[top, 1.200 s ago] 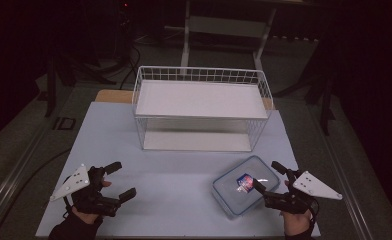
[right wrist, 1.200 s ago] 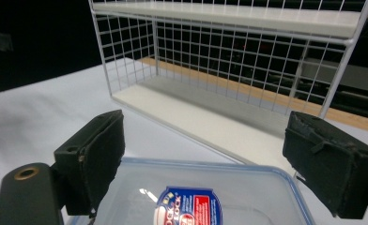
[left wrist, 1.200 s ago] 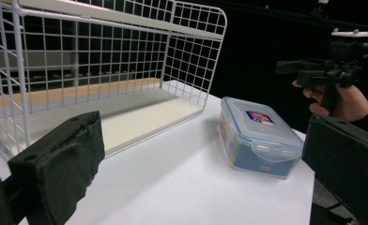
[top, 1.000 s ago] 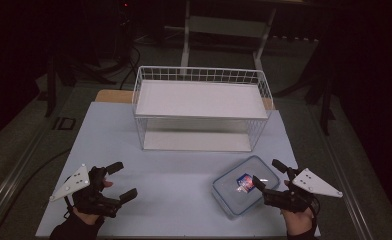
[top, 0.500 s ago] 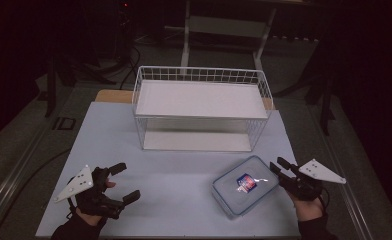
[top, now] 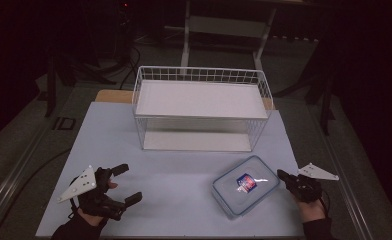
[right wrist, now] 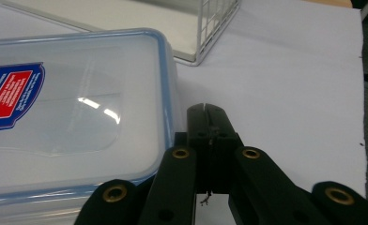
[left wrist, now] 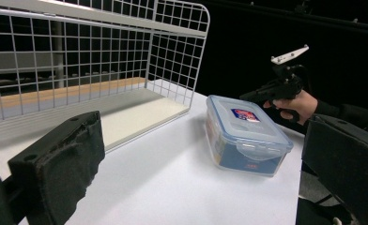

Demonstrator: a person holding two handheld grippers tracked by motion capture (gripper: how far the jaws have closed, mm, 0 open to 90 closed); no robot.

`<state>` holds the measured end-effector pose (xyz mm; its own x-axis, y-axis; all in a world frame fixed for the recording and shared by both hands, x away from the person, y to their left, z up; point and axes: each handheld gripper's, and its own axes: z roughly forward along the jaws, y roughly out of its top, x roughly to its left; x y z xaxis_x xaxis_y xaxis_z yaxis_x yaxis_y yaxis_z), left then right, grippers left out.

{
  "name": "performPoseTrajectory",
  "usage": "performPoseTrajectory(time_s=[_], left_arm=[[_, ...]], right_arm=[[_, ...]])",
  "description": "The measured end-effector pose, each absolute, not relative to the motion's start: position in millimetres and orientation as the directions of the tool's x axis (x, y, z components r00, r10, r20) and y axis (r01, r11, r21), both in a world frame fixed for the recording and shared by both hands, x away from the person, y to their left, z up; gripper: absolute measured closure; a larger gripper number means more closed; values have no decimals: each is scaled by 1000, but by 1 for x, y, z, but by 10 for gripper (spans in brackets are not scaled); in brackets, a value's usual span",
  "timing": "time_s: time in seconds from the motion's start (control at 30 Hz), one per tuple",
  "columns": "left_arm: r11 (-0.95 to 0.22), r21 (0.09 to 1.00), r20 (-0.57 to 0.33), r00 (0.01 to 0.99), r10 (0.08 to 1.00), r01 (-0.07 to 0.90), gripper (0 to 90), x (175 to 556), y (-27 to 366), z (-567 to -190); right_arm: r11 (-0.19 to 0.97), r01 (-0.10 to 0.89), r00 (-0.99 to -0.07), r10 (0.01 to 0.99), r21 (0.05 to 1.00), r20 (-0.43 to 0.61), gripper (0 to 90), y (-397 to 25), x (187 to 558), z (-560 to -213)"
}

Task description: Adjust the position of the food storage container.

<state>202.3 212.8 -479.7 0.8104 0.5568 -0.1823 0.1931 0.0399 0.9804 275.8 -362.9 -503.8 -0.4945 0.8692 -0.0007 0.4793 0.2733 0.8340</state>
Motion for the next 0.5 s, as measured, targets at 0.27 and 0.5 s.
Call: performPoseTrajectory(time_s=[0.27,0.5], left_arm=[[38,981,-179,812,556,190,0,202,213,-479],[29,981,-174,815,552,190,0,202,211,-480]], right_arm=[[272,486,-512,859,831,18,900,-355,271,-504],[272,500,-548,834,822,58,900,-342,269,-504]])
